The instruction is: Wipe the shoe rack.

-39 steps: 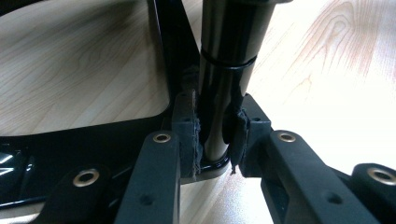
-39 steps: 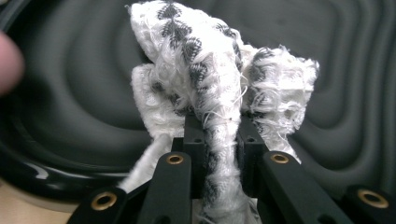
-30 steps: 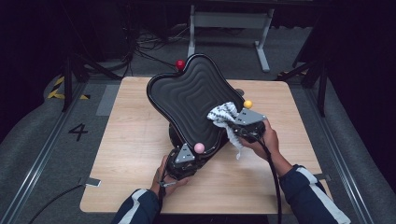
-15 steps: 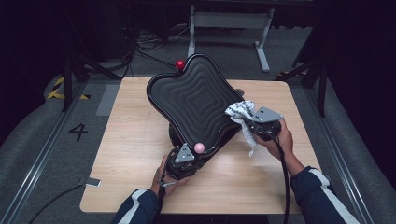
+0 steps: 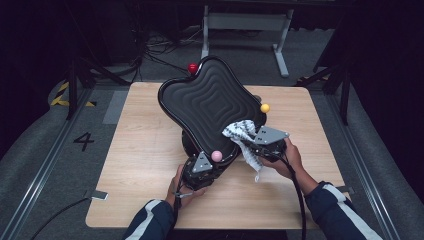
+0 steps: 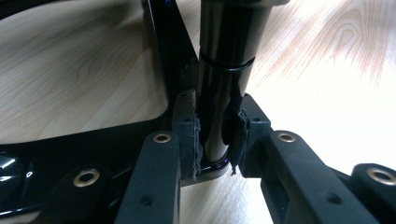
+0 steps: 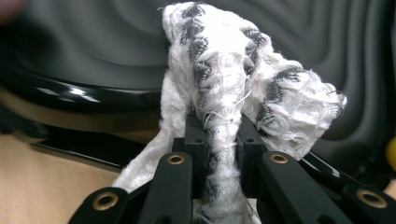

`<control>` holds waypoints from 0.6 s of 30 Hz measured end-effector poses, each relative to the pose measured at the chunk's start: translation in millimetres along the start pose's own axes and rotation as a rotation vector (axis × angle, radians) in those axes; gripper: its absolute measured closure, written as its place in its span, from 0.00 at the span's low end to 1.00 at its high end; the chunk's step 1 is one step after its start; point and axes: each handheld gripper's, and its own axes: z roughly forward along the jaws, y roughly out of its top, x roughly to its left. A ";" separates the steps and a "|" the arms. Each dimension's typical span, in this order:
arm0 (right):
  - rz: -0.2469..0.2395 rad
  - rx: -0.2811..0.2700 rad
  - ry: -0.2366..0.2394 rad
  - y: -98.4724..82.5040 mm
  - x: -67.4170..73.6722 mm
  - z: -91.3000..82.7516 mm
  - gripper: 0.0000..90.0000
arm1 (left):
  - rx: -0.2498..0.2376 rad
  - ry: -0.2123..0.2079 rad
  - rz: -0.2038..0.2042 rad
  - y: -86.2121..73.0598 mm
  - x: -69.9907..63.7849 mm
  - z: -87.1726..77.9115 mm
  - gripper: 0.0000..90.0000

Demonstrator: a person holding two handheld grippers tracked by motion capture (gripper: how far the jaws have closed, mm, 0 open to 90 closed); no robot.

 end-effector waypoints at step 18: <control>-0.073 -0.050 0.101 14.1 48.9 -19.8 0.88 | -0.007 0.005 -0.017 0.0 0.1 1.0 0.82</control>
